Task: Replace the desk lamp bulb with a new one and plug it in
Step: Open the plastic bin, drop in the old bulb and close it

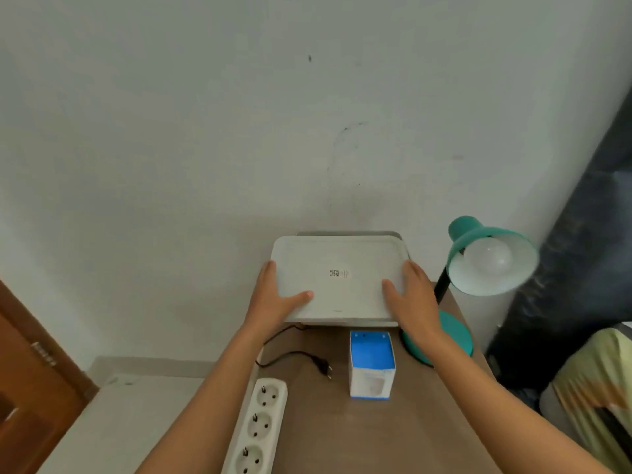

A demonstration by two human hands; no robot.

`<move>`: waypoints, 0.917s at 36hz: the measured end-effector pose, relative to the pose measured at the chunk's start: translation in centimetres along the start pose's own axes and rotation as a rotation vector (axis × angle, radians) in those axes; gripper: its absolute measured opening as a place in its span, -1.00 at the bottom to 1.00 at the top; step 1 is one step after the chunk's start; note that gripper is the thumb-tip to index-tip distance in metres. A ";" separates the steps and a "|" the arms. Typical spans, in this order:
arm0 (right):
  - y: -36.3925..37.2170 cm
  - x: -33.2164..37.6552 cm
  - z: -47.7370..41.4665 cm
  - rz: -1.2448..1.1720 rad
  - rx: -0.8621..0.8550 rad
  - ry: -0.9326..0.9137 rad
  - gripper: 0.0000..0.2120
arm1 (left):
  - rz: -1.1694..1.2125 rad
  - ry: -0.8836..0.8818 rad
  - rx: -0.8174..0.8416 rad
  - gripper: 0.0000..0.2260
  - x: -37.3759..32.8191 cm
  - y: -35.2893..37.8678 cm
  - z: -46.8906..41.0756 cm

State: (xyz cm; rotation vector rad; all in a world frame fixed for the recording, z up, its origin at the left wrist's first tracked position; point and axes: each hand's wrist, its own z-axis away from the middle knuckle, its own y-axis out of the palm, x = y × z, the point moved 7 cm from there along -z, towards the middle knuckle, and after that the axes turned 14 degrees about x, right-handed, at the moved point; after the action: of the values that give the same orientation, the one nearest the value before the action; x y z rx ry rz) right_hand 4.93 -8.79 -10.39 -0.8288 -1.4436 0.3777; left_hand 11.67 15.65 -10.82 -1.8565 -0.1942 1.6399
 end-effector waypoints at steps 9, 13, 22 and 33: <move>0.3 -2.4 -6.3 0.061 -0.028 0.071 -0.74 | -0.001 -0.038 0.038 -0.54 1.3 1.3 -7.3; 0.3 -3.1 -7.8 0.119 -0.022 0.101 -0.68 | -0.056 -0.033 0.010 -0.58 1.7 2.0 -8.9; 0.2 -3.0 -10.1 0.079 -0.018 0.101 -0.71 | -0.201 -0.042 -0.085 -0.56 1.7 1.8 -10.4; -0.4 -2.7 -9.7 0.091 -0.118 0.070 -0.71 | -0.131 0.004 -0.075 -0.58 1.5 1.8 -10.9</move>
State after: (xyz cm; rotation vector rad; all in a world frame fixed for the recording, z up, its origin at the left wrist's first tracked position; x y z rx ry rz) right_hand 13.80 -13.58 -11.25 -0.9961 -1.3759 0.3317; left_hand 21.62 11.00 -12.96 -1.8611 -0.3724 1.5581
